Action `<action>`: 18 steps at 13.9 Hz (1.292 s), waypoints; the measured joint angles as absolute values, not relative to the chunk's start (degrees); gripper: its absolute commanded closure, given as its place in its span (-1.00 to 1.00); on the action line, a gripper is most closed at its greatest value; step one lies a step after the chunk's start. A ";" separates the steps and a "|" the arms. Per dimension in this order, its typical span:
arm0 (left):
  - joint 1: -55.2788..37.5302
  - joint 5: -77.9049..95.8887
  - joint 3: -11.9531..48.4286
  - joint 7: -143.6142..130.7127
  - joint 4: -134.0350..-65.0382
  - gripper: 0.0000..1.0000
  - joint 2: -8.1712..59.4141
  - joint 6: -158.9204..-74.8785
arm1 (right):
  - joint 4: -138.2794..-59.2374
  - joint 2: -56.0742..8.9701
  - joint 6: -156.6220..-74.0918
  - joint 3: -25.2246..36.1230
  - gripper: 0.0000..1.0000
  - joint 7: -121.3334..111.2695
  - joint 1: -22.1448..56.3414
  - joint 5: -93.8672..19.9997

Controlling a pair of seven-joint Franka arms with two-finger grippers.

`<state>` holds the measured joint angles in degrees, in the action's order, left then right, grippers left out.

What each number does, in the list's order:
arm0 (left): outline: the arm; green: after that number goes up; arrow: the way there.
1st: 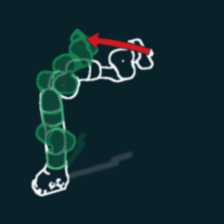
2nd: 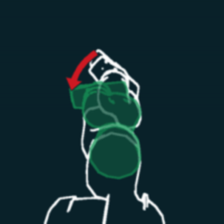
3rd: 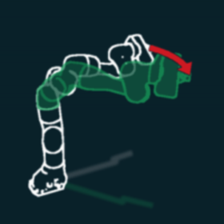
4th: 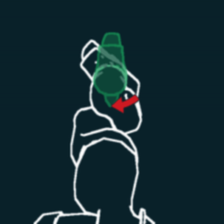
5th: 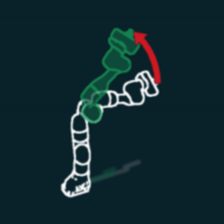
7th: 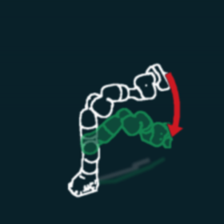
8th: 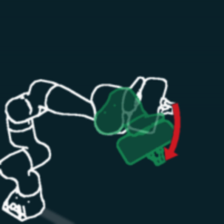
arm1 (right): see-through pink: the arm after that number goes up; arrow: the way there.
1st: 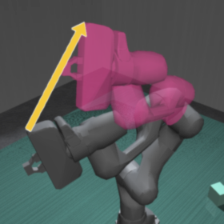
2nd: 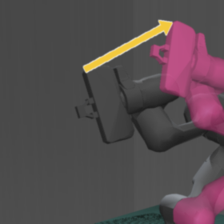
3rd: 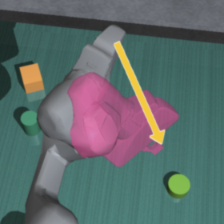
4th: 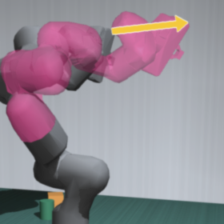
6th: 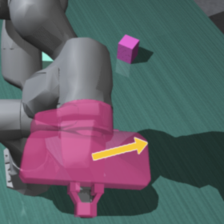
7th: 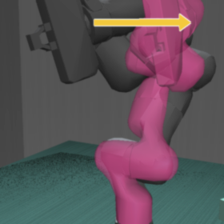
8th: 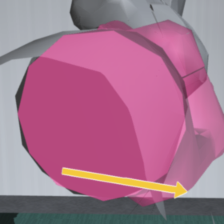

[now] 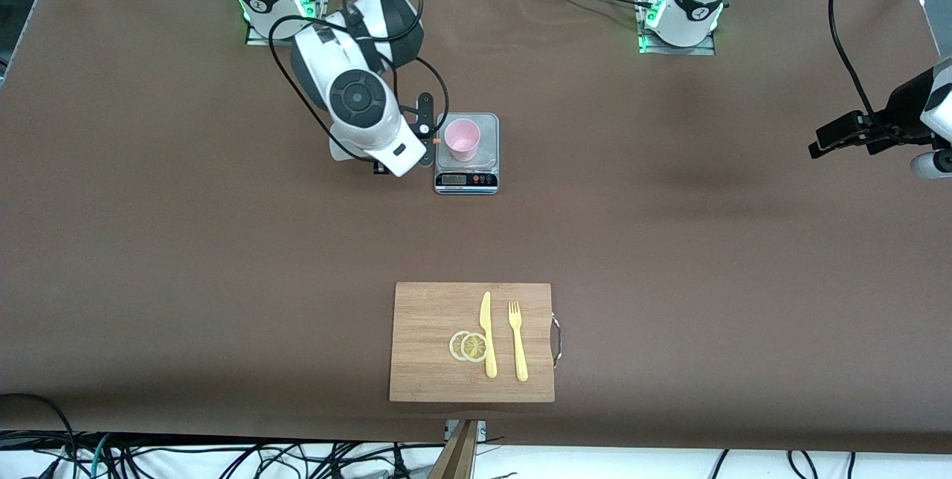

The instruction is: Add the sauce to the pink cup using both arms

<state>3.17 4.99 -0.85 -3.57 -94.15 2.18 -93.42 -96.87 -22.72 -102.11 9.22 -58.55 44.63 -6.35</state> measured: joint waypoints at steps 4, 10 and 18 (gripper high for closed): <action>3.17 5.29 -0.85 -3.57 -94.15 -1.00 2.18 -93.41 | -97.66 -22.99 -102.00 9.22 1.00 -57.00 46.77 -4.58; 3.17 5.29 -0.85 -3.57 -94.15 -1.00 2.18 -93.41 | -98.14 -24.86 -102.00 9.22 1.00 -53.08 50.64 -1.56; 3.17 5.29 -0.85 -3.57 -94.15 -1.00 2.18 -93.41 | -98.14 -25.31 -101.36 9.23 1.00 -50.70 51.66 1.43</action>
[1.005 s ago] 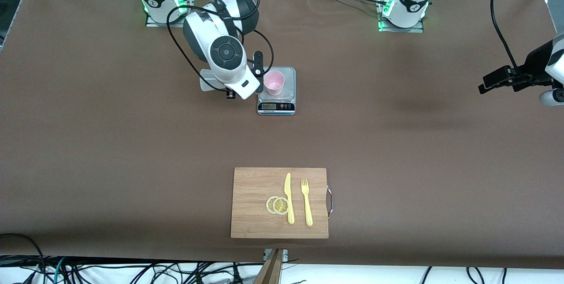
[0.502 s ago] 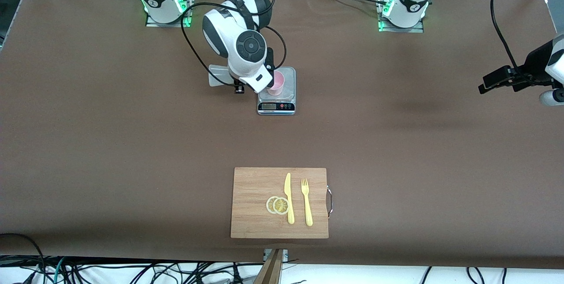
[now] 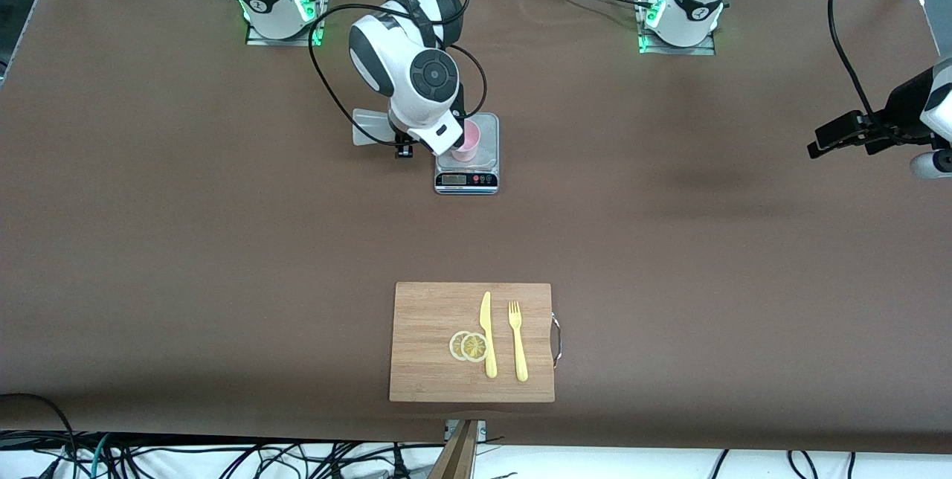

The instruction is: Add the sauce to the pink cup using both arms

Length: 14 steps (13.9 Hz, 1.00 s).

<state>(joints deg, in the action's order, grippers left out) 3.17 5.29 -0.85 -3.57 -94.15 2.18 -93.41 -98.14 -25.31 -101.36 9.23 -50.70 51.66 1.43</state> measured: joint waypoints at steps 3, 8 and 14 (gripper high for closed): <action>3.17 5.29 -0.85 -3.57 -94.15 -1.00 2.18 -93.41 | -98.14 -25.47 -101.08 9.22 1.00 -49.88 52.18 1.93; 3.17 5.30 -0.85 -3.57 -94.15 -1.00 2.18 -93.40 | -98.14 -25.62 -101.07 9.23 1.00 -49.77 52.30 2.03; 3.17 5.30 -0.85 -3.57 -94.15 -1.00 2.19 -93.40 | -97.88 -25.62 -101.78 9.24 1.00 -50.15 52.44 2.06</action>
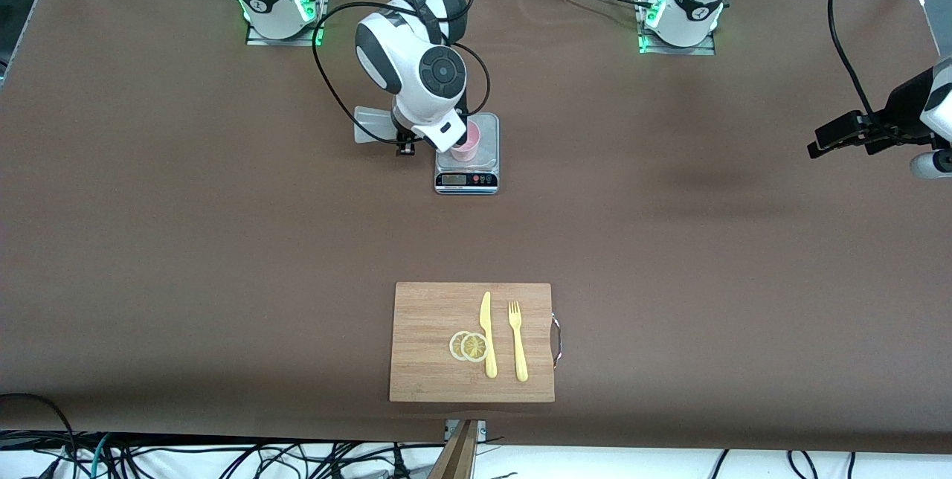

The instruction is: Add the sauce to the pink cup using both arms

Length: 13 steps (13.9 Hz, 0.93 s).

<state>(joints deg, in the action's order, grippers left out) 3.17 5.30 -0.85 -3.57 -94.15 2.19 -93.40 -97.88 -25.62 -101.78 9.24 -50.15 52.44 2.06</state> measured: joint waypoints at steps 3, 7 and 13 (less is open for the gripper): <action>3.17 5.30 -0.85 -3.57 -94.15 -1.00 2.19 -93.40 | -97.31 -25.47 -104.01 9.37 1.00 -51.56 52.44 1.72; 3.17 5.30 -0.85 -3.57 -94.15 -1.00 2.19 -93.40 | -97.25 -24.35 -105.38 9.65 1.00 -53.07 52.41 0.11; 3.17 5.30 -0.85 -3.58 -94.15 -1.00 2.19 -93.40 | -97.56 -24.10 -106.14 11.13 1.00 -57.49 51.92 -0.96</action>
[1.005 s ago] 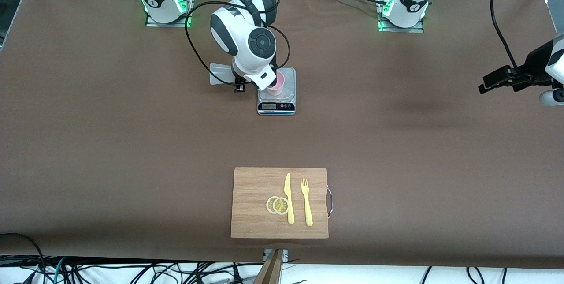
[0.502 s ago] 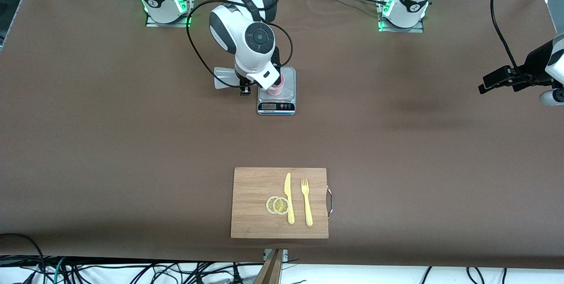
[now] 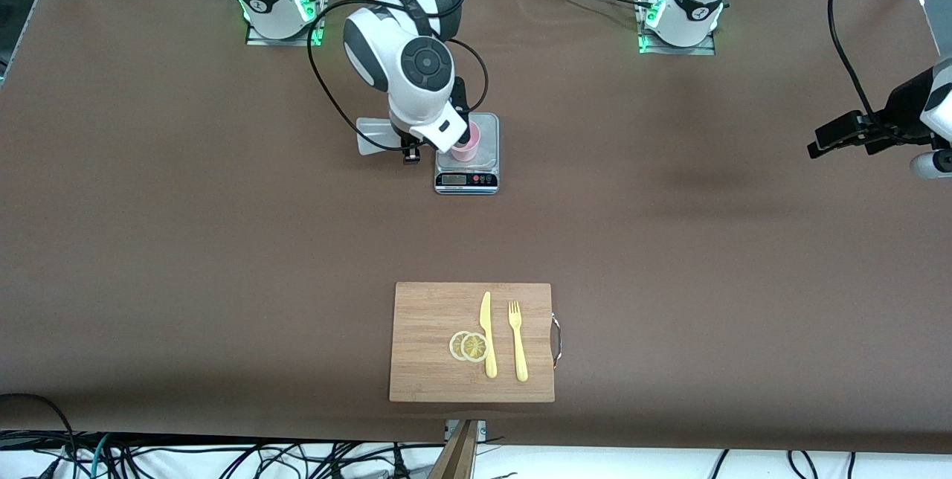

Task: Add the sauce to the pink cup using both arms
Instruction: 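Carry the bottle upright back to its starting spot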

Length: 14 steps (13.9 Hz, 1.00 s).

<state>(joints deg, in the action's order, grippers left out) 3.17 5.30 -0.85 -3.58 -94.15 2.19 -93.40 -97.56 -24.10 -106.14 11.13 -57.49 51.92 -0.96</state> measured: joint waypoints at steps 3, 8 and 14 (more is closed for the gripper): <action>3.17 5.30 -0.85 -3.58 -94.15 -1.00 2.19 -93.40 | -99.28 -23.15 -108.35 12.43 1.00 -60.11 51.65 -2.97; 3.17 5.30 -0.85 -3.58 -94.15 -1.00 2.19 -93.40 | -106.60 -19.93 -117.81 15.38 1.00 -67.71 50.86 -11.90; 3.17 5.30 -0.85 -3.58 -94.15 -1.00 2.19 -93.40 | -112.09 -18.55 -121.12 27.24 1.00 -95.82 50.15 -36.21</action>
<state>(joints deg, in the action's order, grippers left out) 3.17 5.30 -0.85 -3.58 -94.15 2.19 -93.40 -112.09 -18.55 -121.12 27.24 -95.82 50.15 -36.21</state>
